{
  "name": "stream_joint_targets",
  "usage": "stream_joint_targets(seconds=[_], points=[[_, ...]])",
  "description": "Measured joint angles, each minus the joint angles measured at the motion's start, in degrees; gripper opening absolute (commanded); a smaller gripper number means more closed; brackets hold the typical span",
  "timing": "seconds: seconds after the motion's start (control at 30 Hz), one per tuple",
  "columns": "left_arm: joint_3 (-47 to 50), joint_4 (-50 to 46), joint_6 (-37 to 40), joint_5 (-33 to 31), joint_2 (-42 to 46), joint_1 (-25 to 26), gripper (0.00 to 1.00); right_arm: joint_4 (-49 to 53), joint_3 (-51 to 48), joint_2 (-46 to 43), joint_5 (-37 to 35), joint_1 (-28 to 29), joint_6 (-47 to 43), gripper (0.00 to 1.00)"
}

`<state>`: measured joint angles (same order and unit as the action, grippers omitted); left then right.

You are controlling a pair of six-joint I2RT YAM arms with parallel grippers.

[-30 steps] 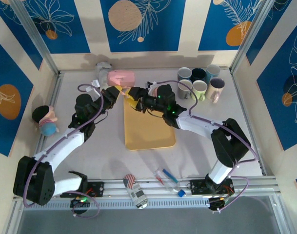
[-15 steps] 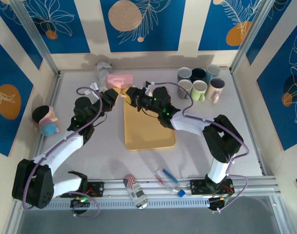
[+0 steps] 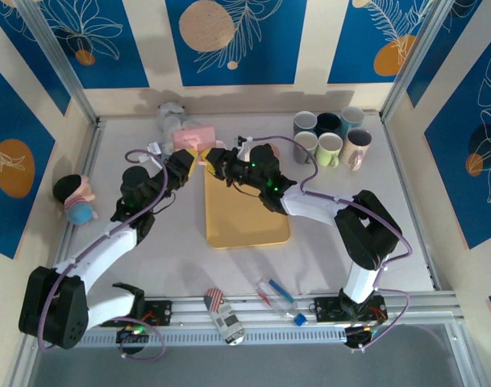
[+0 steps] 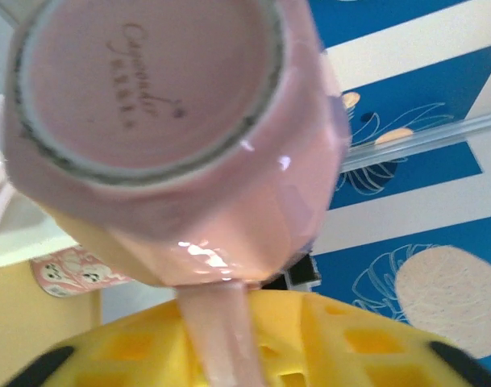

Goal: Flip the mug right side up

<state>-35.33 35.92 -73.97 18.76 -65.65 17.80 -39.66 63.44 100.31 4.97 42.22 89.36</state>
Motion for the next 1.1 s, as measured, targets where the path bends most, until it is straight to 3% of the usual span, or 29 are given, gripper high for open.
stream_joint_targets(seconds=[0.23,0.47,0.63,0.83,1.1], points=[[0.0,-4.85,3.63,3.32,3.56,-1.03,0.67,6.43,0.31,-2.51,0.15,-0.07,-6.32,0.0],[0.04,-7.93,7.06,7.37,9.44,-6.47,0.7,15.43,-0.55,-9.94,-1.81,-2.45,-14.43,0.0],[0.02,-11.56,11.43,13.92,9.66,-7.91,0.7,24.04,-2.45,-17.16,-2.91,-5.09,-22.93,0.0],[-3.04,-22.97,25.46,20.48,9.66,-8.04,0.71,43.74,-4.59,-30.8,-7.87,-8.94,-38.75,0.0],[-6.84,-37.9,46.88,19.96,9.55,-8.07,0.71,60.54,-13.27,-46.47,-16.22,-19.06,-55.01,0.0]])
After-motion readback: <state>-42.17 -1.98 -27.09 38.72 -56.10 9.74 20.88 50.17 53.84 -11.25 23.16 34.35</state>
